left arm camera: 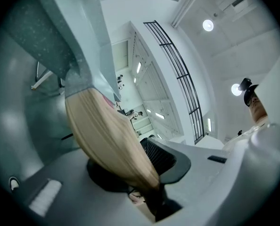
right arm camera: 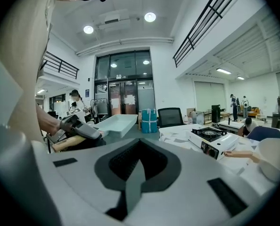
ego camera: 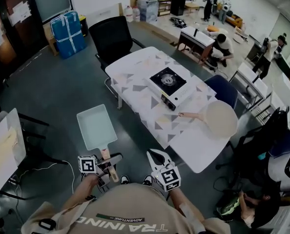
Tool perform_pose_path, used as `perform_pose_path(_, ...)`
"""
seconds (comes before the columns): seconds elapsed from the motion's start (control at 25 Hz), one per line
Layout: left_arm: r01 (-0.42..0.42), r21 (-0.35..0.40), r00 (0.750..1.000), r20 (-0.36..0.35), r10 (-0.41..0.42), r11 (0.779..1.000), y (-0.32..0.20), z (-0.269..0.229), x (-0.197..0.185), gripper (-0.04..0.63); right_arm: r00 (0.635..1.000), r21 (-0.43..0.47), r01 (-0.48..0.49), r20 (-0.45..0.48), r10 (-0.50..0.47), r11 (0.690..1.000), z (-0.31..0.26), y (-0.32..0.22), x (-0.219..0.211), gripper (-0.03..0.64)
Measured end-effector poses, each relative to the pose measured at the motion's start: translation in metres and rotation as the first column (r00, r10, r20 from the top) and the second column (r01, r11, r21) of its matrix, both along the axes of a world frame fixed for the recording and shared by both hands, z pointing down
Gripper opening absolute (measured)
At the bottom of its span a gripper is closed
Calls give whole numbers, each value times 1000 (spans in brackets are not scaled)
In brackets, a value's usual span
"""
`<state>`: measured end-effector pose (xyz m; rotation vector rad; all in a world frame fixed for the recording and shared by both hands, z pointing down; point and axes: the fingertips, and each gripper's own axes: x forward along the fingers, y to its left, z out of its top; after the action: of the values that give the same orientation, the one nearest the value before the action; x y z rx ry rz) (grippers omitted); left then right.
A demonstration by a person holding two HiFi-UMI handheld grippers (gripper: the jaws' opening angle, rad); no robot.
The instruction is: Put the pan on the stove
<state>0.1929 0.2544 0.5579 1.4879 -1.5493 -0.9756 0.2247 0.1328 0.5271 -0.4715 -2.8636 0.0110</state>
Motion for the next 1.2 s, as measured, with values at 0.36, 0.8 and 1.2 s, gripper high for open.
perform_pose_path(0.36, -67, 39, 997, -26, 68, 997, -1, -3, -7, 109, 998, 3, -67, 6, 67, 998, -4, 15, -9, -2)
perform_pose_path(0.8, -192, 42, 975, -102, 195, 981, 19, 38, 9, 109, 983, -14, -160, -88, 159, 987, 25, 32, 9, -2)
perform_pose_path(1.2, -187, 16, 978, -92, 188, 982, -20, 28, -24, 109, 993, -51, -113, -27, 111, 992, 24, -14, -52, -2)
